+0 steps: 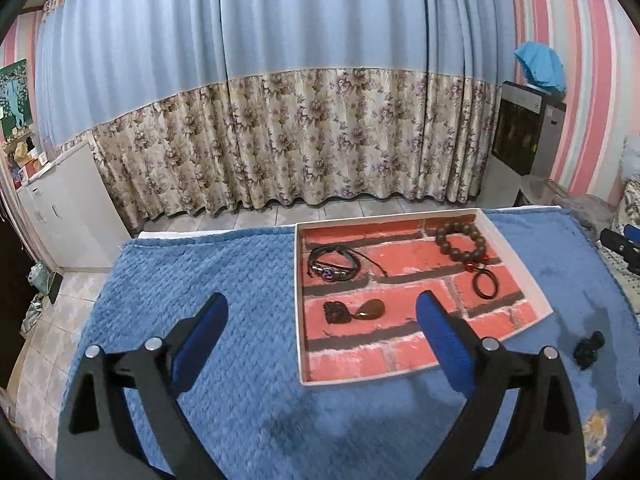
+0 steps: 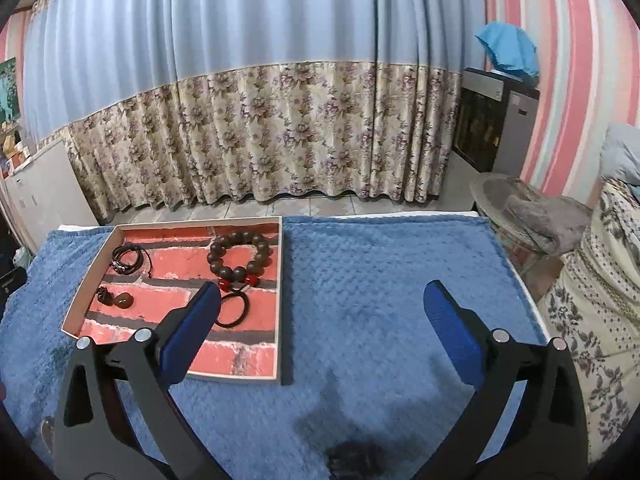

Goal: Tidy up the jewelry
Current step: 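Open both tools to release pendant and hair tie into the tray, then move left tool to black scrunchie while right tool approaches black claw clip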

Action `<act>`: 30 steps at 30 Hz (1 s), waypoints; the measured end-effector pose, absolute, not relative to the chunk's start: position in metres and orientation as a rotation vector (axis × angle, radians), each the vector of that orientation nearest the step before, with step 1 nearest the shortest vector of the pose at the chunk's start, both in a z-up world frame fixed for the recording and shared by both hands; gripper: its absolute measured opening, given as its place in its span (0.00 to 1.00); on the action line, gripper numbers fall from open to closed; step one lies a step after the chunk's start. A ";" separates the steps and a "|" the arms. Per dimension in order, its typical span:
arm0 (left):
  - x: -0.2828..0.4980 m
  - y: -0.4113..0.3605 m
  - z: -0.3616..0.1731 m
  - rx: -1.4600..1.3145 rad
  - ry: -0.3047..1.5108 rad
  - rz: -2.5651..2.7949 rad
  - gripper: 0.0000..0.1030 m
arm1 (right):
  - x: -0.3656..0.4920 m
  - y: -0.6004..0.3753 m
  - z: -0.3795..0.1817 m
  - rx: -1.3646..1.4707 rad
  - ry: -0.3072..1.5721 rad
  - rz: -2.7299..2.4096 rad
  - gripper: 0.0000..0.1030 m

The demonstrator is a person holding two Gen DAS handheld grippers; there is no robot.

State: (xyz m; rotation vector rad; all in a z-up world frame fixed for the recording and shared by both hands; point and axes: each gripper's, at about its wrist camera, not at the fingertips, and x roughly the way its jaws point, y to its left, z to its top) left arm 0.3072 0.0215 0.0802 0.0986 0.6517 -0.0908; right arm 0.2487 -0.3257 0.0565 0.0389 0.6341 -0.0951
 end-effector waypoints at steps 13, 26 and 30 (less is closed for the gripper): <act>0.258 0.000 0.070 0.073 0.708 -0.163 0.90 | 0.196 -0.342 0.042 0.009 0.638 -0.139 0.96; 0.218 -0.019 0.022 0.047 0.771 -0.229 0.90 | 0.162 -0.337 -0.006 -0.052 0.632 -0.175 0.96; 0.209 -0.026 0.005 0.044 0.796 -0.254 0.90 | 0.158 -0.336 -0.022 -0.043 0.658 -0.181 0.96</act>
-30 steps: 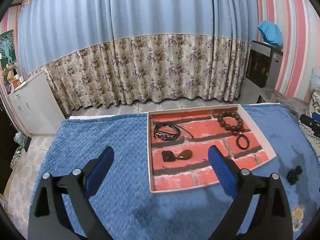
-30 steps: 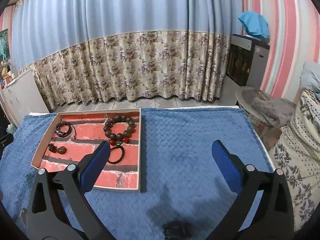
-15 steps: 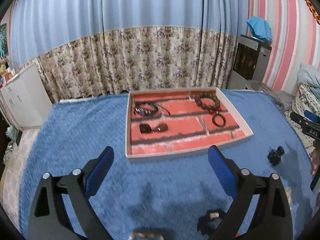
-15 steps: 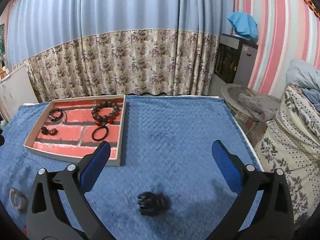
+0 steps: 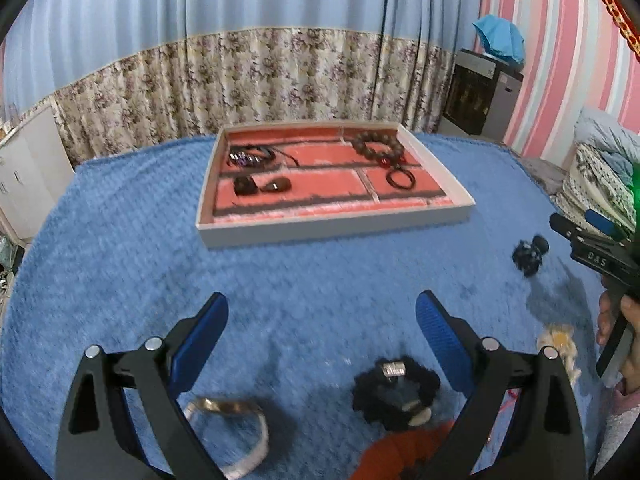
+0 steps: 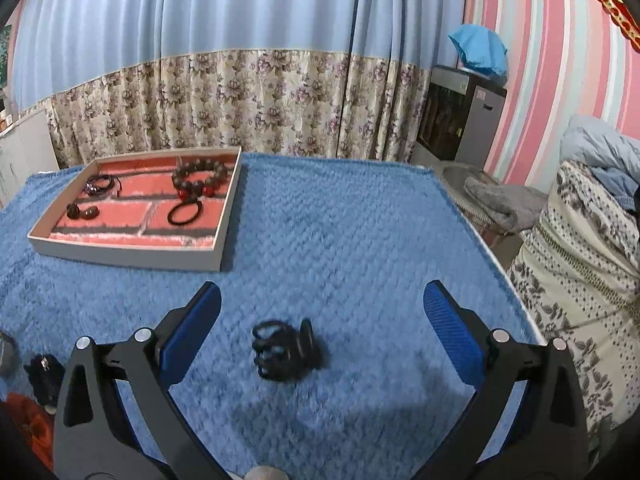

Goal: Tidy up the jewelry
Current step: 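Move left tool to black scrunchie while right tool approaches black claw clip, then close left tool on black scrunchie while right tool grasps claw clip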

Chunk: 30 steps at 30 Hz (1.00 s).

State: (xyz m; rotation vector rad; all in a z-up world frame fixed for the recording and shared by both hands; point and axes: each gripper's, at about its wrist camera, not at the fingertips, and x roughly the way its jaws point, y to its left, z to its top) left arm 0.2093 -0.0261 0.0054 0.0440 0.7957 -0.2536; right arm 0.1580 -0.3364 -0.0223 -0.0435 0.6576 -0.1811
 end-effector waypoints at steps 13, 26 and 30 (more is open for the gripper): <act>0.194 -0.048 -0.037 0.108 0.855 -0.288 0.77 | 0.153 -0.339 -0.053 -0.033 0.706 -0.192 0.96; 0.187 -0.052 -0.066 0.138 0.917 -0.302 0.64 | 0.159 -0.340 -0.073 -0.032 0.747 -0.180 0.96; 0.191 -0.052 -0.067 0.137 0.914 -0.306 0.64 | 0.163 -0.337 -0.078 -0.039 0.762 -0.176 0.96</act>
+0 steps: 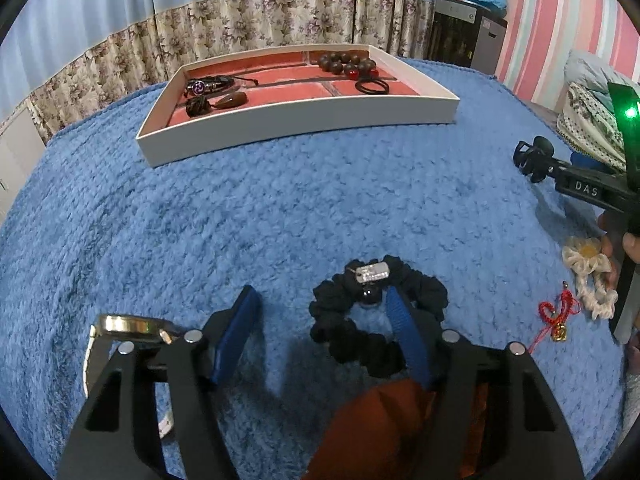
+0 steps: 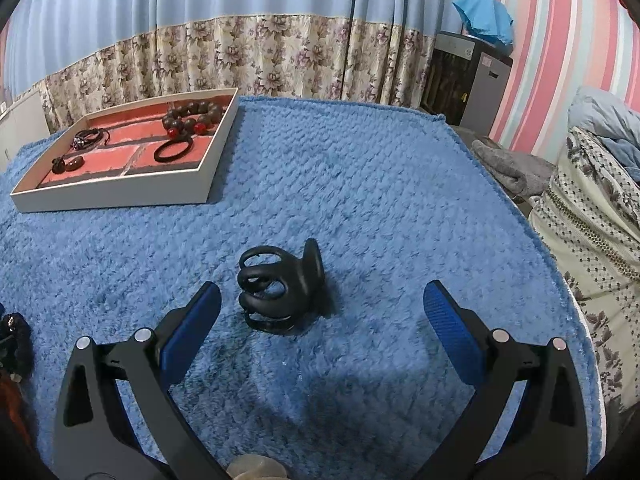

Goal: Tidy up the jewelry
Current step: 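Close left tool on black scrunchie while right tool grasps claw clip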

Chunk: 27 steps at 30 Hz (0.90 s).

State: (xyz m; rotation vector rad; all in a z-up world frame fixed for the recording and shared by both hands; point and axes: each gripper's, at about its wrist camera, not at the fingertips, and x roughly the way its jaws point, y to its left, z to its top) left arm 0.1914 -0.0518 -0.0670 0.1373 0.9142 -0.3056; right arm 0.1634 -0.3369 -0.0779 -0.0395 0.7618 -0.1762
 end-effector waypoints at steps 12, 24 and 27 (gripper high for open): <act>0.204 -0.056 -0.066 0.156 0.907 -0.331 0.40 | 0.184 -0.339 -0.088 -0.029 0.843 -0.146 0.71; 0.206 -0.052 -0.064 0.128 0.894 -0.341 0.20 | 0.185 -0.339 -0.091 -0.003 0.862 -0.079 0.43; 0.204 -0.051 -0.061 0.114 0.883 -0.353 0.20 | 0.184 -0.340 -0.089 0.002 0.859 -0.086 0.43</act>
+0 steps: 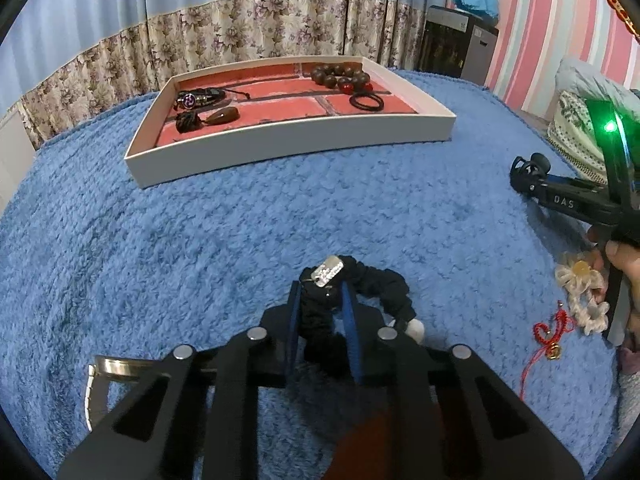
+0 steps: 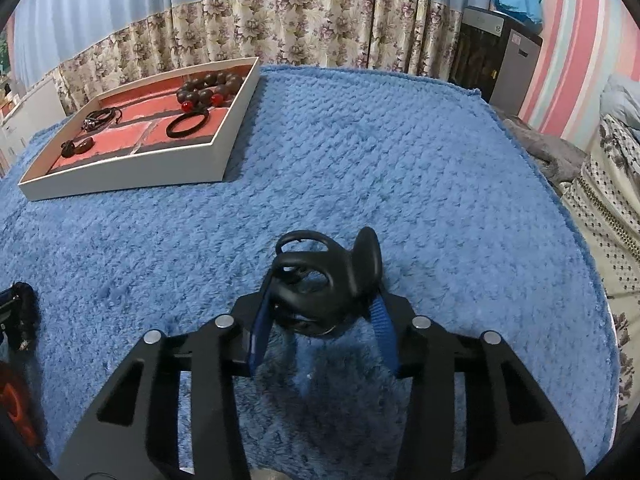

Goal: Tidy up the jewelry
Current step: 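Close left tool on black scrunchie while right tool grasps claw clip, then carry scrunchie and claw clip over the tray with both tools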

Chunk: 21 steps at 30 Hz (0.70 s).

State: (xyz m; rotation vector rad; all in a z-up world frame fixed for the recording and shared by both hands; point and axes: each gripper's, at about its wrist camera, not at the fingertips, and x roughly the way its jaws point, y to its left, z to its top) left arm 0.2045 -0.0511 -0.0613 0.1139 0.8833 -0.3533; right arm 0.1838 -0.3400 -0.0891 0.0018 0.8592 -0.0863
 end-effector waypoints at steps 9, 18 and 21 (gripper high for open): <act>0.199 -0.050 -0.043 0.101 0.847 -0.363 0.20 | 0.185 -0.342 -0.079 -0.018 0.862 -0.095 0.43; 0.206 -0.043 -0.010 0.093 0.787 -0.355 0.20 | 0.186 -0.328 -0.051 -0.044 0.814 -0.088 0.43; 0.215 -0.039 0.000 0.083 0.786 -0.346 0.20 | 0.191 -0.319 -0.043 -0.045 0.804 -0.061 0.43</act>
